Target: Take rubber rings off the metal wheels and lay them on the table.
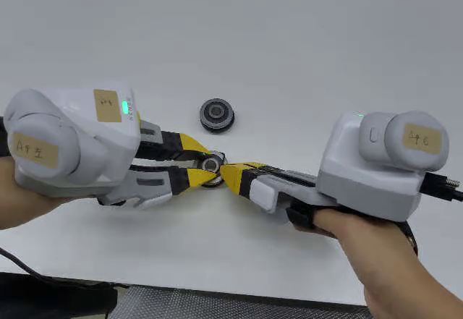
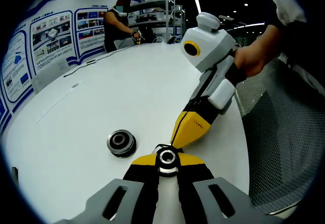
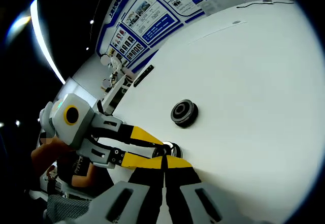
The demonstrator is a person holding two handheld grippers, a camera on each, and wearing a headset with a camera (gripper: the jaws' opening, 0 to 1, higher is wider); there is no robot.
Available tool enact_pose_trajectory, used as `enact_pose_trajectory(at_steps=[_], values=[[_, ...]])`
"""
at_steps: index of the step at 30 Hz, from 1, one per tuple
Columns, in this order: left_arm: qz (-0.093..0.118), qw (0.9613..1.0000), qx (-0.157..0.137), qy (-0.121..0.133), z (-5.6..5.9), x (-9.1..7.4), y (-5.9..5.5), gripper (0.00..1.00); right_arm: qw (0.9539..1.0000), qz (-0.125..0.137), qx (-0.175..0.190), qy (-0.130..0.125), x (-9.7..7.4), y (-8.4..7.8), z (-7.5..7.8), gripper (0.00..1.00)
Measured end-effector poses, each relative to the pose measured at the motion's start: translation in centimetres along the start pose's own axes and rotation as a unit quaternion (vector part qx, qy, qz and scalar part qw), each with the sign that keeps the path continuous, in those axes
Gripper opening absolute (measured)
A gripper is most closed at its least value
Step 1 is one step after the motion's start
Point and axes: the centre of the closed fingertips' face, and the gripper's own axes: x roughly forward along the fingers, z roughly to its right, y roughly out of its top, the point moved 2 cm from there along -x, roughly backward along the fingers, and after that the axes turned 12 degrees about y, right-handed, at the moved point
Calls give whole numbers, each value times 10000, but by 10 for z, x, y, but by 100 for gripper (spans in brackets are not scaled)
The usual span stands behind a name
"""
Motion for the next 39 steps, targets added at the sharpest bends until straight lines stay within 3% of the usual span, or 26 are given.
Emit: enact_pose_trajectory(at_steps=[4, 11, 39], values=[[-59, 9998, 193, -5, 1, 1, 1, 13, 10000, -27, -81, 12, 1, 1, -1, 1], [-2, 10000, 36, 15, 0, 0, -1, 13, 10000, -17, -97, -15, -2, 1, 0, 1], [-6, 10000, 69, 16, 0, 0, -2, 13, 9998, -17, -182, 16, 0, 2, -4, 1]])
